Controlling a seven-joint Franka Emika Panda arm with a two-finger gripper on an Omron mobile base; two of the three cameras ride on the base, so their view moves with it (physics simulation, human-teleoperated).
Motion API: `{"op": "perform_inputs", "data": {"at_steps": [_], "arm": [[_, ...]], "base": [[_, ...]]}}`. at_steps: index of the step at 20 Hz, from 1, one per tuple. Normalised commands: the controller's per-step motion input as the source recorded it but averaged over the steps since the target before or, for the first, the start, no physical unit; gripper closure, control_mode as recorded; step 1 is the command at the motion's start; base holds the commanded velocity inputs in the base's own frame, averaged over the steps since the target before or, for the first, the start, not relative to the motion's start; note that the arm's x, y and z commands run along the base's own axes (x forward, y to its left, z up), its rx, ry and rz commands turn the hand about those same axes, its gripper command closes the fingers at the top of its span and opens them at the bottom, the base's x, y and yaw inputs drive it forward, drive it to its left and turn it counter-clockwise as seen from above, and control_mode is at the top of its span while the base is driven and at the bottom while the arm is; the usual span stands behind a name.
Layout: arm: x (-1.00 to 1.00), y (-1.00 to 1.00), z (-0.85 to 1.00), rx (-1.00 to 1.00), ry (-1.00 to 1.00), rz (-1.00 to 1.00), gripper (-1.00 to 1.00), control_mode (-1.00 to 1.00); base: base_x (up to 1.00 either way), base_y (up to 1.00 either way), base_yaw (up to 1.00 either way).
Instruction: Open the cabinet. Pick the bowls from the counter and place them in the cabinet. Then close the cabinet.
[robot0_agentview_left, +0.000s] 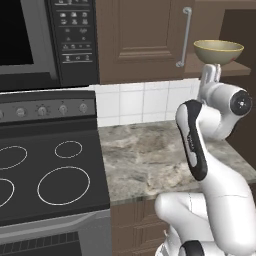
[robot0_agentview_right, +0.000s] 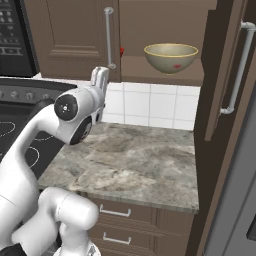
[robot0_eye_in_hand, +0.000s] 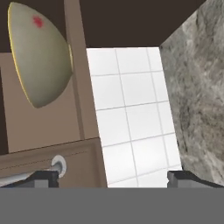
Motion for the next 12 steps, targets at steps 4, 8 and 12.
{"op": "perform_inputs", "data": {"at_steps": [4, 8, 12], "arm": [[-0.38, -0.21, 0.00, 0.03, 0.00, -0.01, -1.00, -1.00], [-0.37, -0.41, 0.02, 0.07, 0.00, -0.02, -1.00, -1.00], [-0.38, -0.39, 0.02, 0.06, 0.00, -0.01, -1.00, -1.00]], "base": [[0.00, 0.00, 0.00], [0.00, 0.00, 0.00], [0.00, 0.00, 0.00]]}}
